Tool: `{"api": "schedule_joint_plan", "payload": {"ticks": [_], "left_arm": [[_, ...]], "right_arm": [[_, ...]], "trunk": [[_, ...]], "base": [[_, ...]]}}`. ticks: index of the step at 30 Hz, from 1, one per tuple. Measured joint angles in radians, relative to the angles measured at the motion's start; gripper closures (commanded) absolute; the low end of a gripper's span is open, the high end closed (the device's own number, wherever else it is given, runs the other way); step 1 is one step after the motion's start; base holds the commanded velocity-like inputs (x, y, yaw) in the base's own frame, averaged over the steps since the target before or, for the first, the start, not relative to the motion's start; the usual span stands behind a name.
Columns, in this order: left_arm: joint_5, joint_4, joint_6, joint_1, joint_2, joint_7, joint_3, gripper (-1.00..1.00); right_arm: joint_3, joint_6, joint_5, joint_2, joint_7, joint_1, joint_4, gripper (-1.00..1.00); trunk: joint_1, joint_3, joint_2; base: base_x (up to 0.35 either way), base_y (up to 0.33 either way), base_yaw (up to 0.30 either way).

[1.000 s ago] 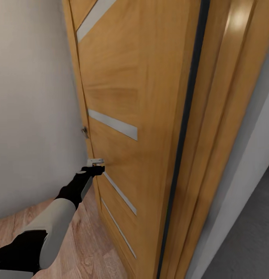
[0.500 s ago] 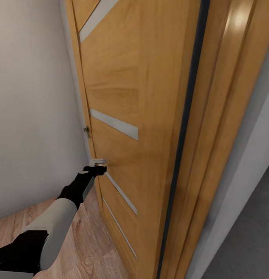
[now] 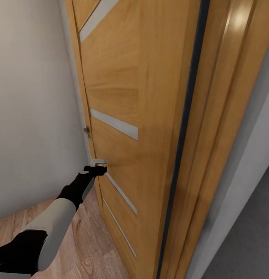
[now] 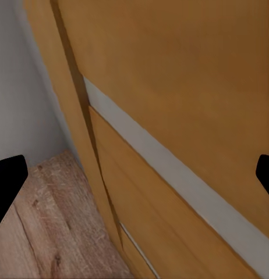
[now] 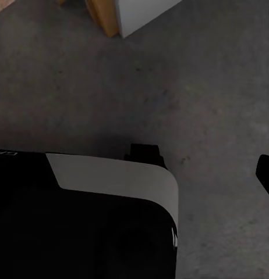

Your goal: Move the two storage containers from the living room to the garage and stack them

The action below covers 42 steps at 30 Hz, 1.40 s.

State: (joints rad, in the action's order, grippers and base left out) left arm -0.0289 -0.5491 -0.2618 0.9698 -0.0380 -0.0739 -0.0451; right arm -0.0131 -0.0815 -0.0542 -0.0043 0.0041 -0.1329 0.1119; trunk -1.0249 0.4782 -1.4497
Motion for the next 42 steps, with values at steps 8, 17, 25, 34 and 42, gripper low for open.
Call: {"api": "schedule_joint_plan", "payload": {"ticks": [8,17,25,34,42], "left_arm": [[0.001,0.001,0.0,0.0,0.001,0.001,-0.004,-1.0],[0.001,0.001,0.0,0.0,0.001,0.001,-0.004,-1.0],[0.004,0.0,0.0,-0.001,0.001,0.001,-0.004,-1.0],[0.005,-0.001,0.002,-0.001,0.002,0.001,-0.003,-1.0],[0.006,0.0,0.002,-0.001,0.002,0.001,-0.003,-1.0]], "right_arm": [[0.0,0.0,0.0,0.0,0.0,0.0,0.0,-1.0],[0.0,0.0,0.0,0.0,0.0,0.0,0.0,-1.0],[0.0,0.0,-0.001,-0.01,0.0,0.0,0.001,-1.0],[-0.003,0.001,-0.003,-0.014,0.0,0.0,0.0,-1.0],[-0.001,0.0,-0.002,-0.012,0.0,0.0,0.001,-1.0]], "trunk": [[0.0,0.0,0.0],[0.0,0.0,0.0],[0.0,0.0,0.0],[0.0,0.0,0.0],[0.0,0.0,0.0]], "base": [[0.0,0.0,0.0],[0.0,0.0,0.0],[0.0,0.0,0.0],[0.0,0.0,0.0],[0.0,0.0,0.0]]}}
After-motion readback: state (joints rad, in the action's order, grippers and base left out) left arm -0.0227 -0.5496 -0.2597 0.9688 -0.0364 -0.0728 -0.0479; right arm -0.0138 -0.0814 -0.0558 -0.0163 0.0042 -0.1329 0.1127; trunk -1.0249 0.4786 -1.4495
